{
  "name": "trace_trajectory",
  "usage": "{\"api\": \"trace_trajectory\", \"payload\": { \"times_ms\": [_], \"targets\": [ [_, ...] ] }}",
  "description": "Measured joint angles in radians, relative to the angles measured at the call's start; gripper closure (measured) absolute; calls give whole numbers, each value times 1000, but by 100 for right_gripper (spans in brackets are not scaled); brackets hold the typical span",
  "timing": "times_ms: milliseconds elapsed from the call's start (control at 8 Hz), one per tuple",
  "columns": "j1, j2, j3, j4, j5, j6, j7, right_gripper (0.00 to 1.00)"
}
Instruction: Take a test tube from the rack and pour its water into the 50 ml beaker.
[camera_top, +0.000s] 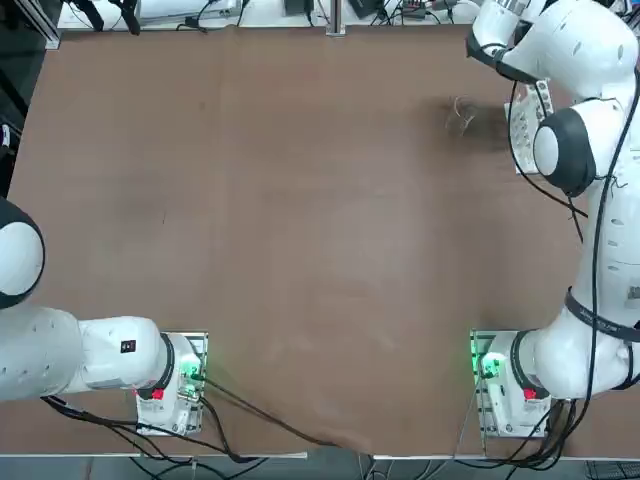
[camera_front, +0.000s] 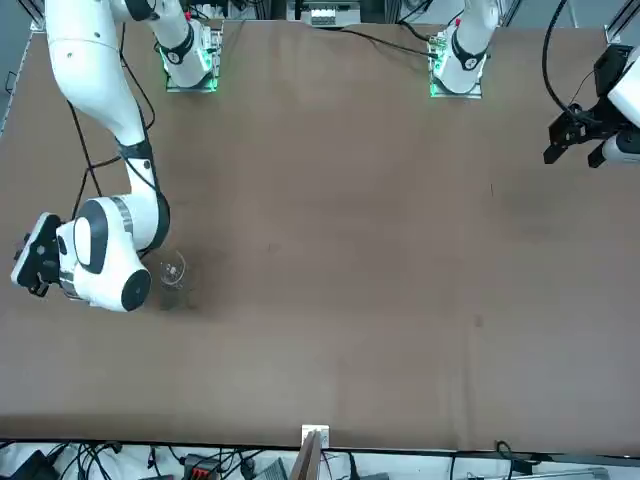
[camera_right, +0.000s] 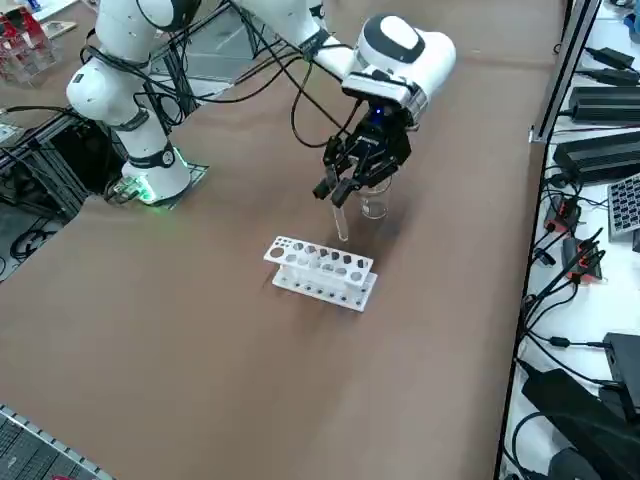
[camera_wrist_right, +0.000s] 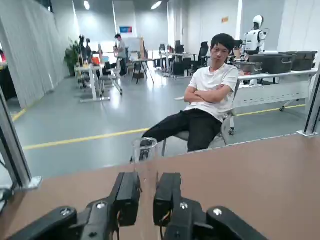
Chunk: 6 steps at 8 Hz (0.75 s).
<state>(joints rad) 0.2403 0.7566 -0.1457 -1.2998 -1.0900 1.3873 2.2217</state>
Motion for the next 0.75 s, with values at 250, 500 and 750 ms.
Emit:
{"api": "trace_trajectory", "payload": {
  "times_ms": [250,500,750],
  "targets": [
    [-13,21,0,-19,-16,0,66,80],
    [-15,30,0,-42,-16,0,98,80],
    [-15,35,0,-47,-14,0,104,80]
  ]
}}
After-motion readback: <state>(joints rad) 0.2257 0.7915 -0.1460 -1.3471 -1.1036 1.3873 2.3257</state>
